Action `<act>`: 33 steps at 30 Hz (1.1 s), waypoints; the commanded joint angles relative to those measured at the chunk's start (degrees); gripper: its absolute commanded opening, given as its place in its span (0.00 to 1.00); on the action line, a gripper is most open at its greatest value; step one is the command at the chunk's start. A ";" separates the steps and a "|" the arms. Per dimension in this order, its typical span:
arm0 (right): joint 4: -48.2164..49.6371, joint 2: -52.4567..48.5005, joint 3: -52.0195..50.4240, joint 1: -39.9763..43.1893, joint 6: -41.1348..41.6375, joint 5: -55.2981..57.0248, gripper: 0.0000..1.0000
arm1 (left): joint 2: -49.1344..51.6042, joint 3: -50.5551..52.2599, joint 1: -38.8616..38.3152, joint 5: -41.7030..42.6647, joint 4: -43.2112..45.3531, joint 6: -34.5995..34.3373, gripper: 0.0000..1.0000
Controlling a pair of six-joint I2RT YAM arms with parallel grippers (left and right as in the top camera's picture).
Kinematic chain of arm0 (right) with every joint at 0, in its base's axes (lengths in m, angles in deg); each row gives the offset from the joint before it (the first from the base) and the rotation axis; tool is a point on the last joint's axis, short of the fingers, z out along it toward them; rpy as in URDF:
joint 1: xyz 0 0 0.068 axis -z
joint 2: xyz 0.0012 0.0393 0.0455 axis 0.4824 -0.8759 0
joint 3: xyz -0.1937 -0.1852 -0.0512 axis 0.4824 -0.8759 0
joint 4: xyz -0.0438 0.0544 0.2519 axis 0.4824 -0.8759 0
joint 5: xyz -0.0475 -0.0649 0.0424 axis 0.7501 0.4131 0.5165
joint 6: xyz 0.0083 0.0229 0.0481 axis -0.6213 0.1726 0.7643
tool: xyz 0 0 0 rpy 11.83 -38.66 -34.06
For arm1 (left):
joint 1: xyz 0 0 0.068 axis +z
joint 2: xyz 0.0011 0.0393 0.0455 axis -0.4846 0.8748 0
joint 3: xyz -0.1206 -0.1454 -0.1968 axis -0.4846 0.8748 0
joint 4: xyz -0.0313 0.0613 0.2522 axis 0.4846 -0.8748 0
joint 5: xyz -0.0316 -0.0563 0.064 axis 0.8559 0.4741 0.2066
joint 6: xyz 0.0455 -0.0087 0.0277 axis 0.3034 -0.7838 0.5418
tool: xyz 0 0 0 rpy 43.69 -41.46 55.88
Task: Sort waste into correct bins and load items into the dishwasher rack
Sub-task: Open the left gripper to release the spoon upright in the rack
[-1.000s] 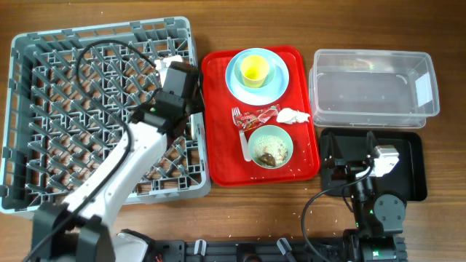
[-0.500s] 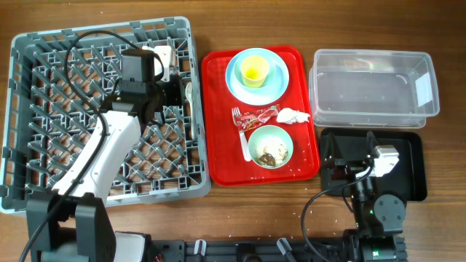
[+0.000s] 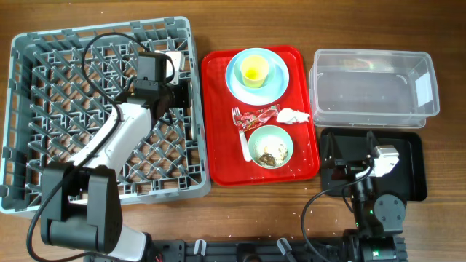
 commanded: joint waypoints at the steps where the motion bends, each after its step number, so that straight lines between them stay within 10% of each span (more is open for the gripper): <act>1: 0.15 0.28 -0.07 0.24 0.35 -0.09 1.00 | 0.57 -0.37 -0.15 -1.44 0.07 0.90 0.21; 25: 0.15 0.28 -0.07 0.24 0.35 -0.09 1.00 | -2.45 -0.42 -3.15 -12.37 3.76 0.85 0.04; 33: 0.15 0.28 -0.07 0.24 0.35 -0.09 1.00 | -7.56 -0.39 -2.99 -12.37 -4.00 -11.17 0.04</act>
